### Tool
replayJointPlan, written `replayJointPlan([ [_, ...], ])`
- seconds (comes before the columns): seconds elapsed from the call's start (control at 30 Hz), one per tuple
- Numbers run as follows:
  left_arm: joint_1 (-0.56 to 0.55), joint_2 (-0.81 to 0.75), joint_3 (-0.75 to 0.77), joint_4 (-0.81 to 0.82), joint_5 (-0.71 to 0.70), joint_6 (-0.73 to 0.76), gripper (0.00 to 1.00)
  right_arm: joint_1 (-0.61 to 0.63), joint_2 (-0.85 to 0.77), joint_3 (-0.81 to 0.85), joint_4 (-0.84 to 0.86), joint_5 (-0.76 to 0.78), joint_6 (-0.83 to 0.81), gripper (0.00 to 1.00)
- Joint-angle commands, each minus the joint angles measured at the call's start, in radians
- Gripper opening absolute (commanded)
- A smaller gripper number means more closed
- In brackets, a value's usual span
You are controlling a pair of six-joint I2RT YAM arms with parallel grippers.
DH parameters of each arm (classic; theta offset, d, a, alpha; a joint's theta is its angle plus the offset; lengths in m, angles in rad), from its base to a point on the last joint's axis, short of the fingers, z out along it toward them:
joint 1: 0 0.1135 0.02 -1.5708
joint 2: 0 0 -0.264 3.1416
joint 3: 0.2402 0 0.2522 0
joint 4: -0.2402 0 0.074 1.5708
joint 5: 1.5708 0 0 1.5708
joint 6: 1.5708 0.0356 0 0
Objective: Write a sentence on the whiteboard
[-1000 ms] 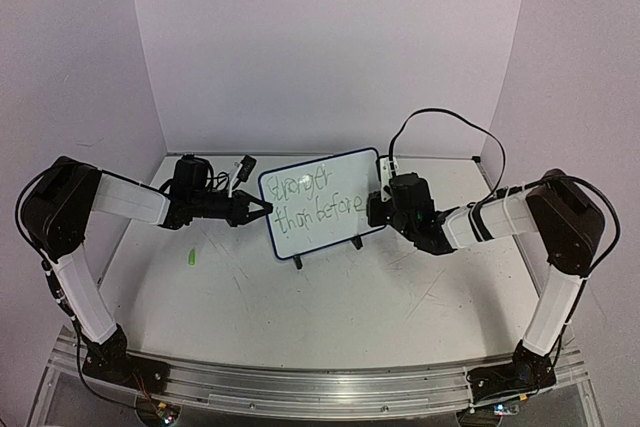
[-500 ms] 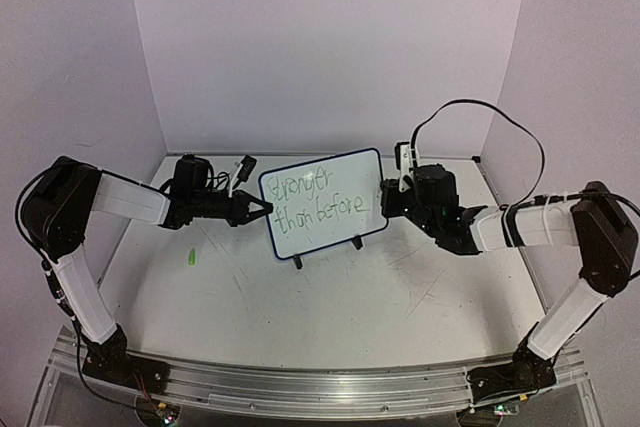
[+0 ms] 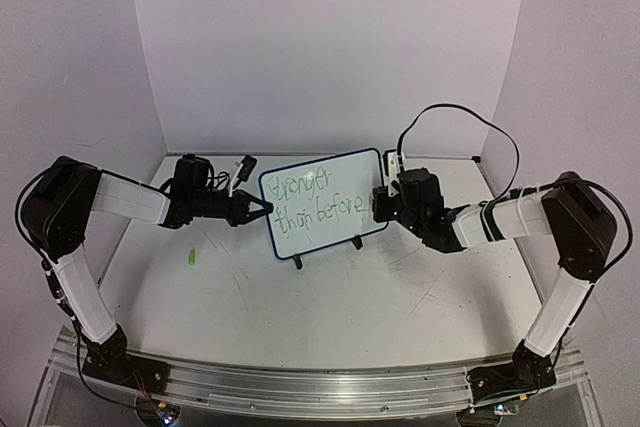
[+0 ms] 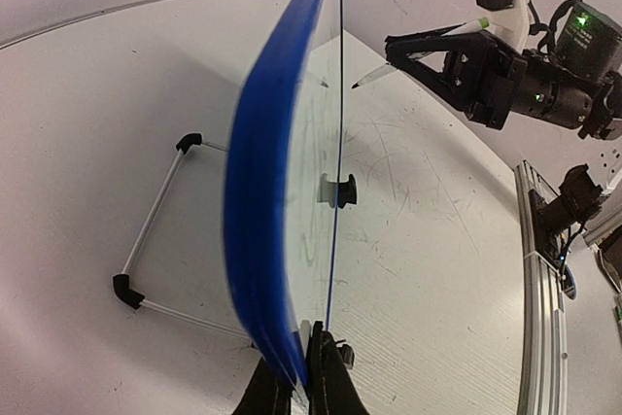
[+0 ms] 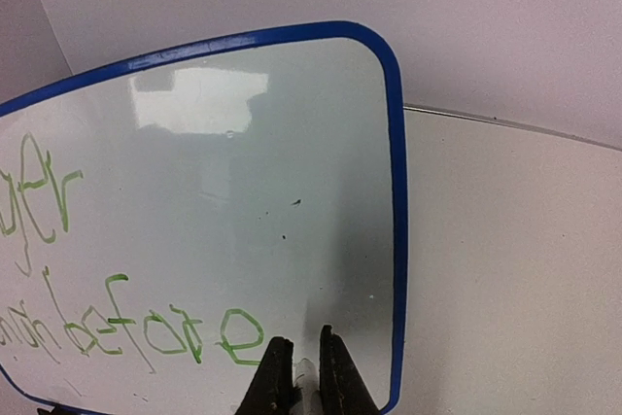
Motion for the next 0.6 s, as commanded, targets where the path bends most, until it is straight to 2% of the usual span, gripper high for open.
replayJointPlan([
  [0.0, 0.014, 0.033, 0.012, -0.073, -0.156, 0.123, 0.0, -0.004, 0.027, 0.053, 0.031, 0.025, -0.011, 0.0],
  [0.57, 0.014, 0.031, 0.023, -0.083, -0.154, 0.127, 0.0, -0.005, 0.078, 0.091, -0.004, 0.066, -0.004, 0.0],
])
